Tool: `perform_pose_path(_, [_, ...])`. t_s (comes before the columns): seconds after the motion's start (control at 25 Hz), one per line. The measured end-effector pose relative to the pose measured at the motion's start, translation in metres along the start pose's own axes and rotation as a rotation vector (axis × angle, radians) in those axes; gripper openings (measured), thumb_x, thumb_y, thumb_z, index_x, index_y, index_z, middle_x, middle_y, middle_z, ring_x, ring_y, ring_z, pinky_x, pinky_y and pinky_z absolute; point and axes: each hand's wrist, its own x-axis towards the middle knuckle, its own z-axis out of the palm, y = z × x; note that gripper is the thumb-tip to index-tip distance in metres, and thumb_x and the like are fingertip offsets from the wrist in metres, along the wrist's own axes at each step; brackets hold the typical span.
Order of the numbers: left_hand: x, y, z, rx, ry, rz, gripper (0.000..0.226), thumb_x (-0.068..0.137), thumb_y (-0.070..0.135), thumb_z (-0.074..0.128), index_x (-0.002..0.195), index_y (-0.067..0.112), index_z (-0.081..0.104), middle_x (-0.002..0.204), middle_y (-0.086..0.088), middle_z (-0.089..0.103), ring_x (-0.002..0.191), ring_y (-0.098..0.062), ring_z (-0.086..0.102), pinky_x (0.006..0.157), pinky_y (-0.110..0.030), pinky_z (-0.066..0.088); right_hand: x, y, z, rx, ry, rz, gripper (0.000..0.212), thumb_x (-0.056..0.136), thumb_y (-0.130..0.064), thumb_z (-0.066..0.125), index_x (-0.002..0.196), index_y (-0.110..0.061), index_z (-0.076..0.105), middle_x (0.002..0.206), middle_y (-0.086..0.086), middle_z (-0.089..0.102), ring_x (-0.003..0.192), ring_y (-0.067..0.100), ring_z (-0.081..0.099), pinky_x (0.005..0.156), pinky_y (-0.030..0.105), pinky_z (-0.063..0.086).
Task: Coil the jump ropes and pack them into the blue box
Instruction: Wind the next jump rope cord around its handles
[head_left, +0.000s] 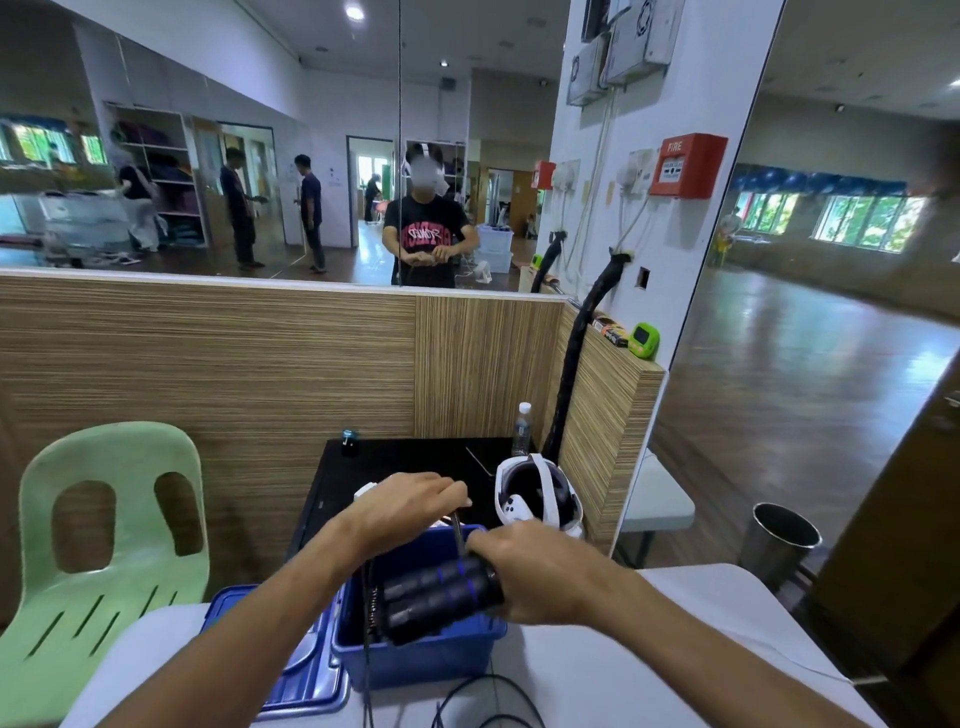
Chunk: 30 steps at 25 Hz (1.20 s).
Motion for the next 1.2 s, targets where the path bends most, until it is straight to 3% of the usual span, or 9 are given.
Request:
perform_pose_path(0.2, [0.004, 0.004, -0.018, 0.102, -0.118, -0.023, 0.022, 0.101, 0.030, 0.036, 0.107, 0.013, 0.048, 0.094, -0.008, 0.066, 0.087, -0.030, 0.065, 0.063, -0.042, 0.050, 0.000, -0.013, 0.013, -0.056, 0.040, -0.006, 0.050, 0.082, -0.062, 0.059, 0.094, -0.015, 0.047, 0.089, 0.008, 0.064, 0.072, 0.029, 0.059, 0.062, 0.038, 0.044])
perform_pose_path(0.4, [0.009, 0.033, -0.047, 0.237, -0.215, 0.002, 0.052, 0.097, 0.035, 0.009, 0.113, 0.007, 0.050, 0.099, -0.012, 0.064, 0.092, -0.033, 0.062, 0.062, -0.040, 0.040, 0.005, -0.010, 0.033, -0.082, -0.006, 0.190, 0.038, 0.086, -0.034, 0.063, 0.109, -0.006, 0.050, 0.100, 0.016, 0.064, 0.087, 0.037, 0.062, 0.064, 0.040, 0.043])
perform_pose_path(0.56, [0.016, 0.072, -0.065, 0.283, -0.332, -0.203, 0.020, 0.098, 0.009, 0.039, 0.115, 0.006, 0.048, 0.109, -0.010, 0.064, 0.099, -0.031, 0.062, 0.069, -0.036, 0.039, 0.020, 0.006, 0.036, -0.079, 0.058, 0.345, 0.052, 0.088, -0.040, 0.061, 0.124, -0.008, 0.041, 0.100, 0.012, 0.065, 0.090, 0.034, 0.064, 0.060, 0.034, 0.037])
perform_pose_path(0.68, [0.014, 0.096, -0.064, 0.166, -0.308, -0.368, 0.019, 0.095, 0.007, 0.048, 0.113, 0.009, 0.051, 0.109, -0.009, 0.065, 0.096, -0.030, 0.064, 0.069, -0.035, 0.040, 0.028, 0.014, 0.034, -0.105, 0.086, 0.436, 0.054, 0.089, -0.040, 0.062, 0.127, -0.009, 0.039, 0.107, 0.012, 0.064, 0.096, 0.034, 0.064, 0.062, 0.034, 0.035])
perform_pose_path(0.8, [0.002, 0.104, -0.059, 0.059, -0.234, -0.391, 0.018, 0.093, 0.011, 0.049, 0.112, 0.014, 0.050, 0.104, -0.008, 0.065, 0.090, -0.028, 0.063, 0.070, -0.037, 0.046, 0.028, 0.022, 0.027, -0.078, 0.117, 0.459, 0.048, 0.086, -0.035, 0.067, 0.121, -0.010, 0.045, 0.108, 0.011, 0.065, 0.096, 0.033, 0.063, 0.061, 0.035, 0.039])
perform_pose_path(0.88, [0.001, 0.084, -0.067, -0.015, -0.098, -0.434, 0.011, 0.098, 0.022, 0.046, 0.106, 0.016, 0.051, 0.098, -0.007, 0.065, 0.087, -0.030, 0.064, 0.068, -0.038, 0.046, 0.025, 0.018, 0.027, -0.055, 0.116, 0.423, 0.041, 0.085, -0.035, 0.068, 0.112, -0.010, 0.050, 0.104, 0.011, 0.065, 0.094, 0.032, 0.063, 0.063, 0.035, 0.040])
perform_pose_path(1.0, [0.009, 0.037, -0.081, -0.136, 0.023, -0.526, 0.026, 0.101, 0.034, 0.042, 0.087, 0.013, 0.051, 0.083, -0.007, 0.067, 0.071, -0.029, 0.064, 0.060, -0.039, 0.051, 0.024, -0.002, 0.031, -0.052, 0.102, 0.305, 0.032, 0.087, -0.029, 0.067, 0.105, -0.007, 0.053, 0.099, 0.014, 0.064, 0.092, 0.033, 0.060, 0.067, 0.040, 0.046])
perform_pose_path(1.12, [0.015, 0.026, -0.087, -0.285, 0.109, -0.528, 0.032, 0.100, 0.033, 0.045, 0.076, 0.012, 0.049, 0.069, -0.003, 0.061, 0.062, -0.026, 0.060, 0.058, -0.042, 0.051, 0.029, -0.015, 0.032, -0.102, 0.131, 0.296, 0.032, 0.089, -0.026, 0.066, 0.107, -0.005, 0.052, 0.102, 0.016, 0.063, 0.094, 0.033, 0.058, 0.069, 0.038, 0.042])
perform_pose_path(1.2, [0.015, 0.042, -0.085, -0.200, 0.065, -0.465, 0.027, 0.100, 0.034, 0.044, 0.082, 0.015, 0.049, 0.074, -0.004, 0.060, 0.068, -0.030, 0.060, 0.056, -0.039, 0.045, 0.032, -0.010, 0.035, -0.091, 0.122, 0.364, 0.031, 0.089, -0.026, 0.063, 0.109, -0.005, 0.052, 0.103, 0.015, 0.064, 0.094, 0.035, 0.060, 0.068, 0.040, 0.044])
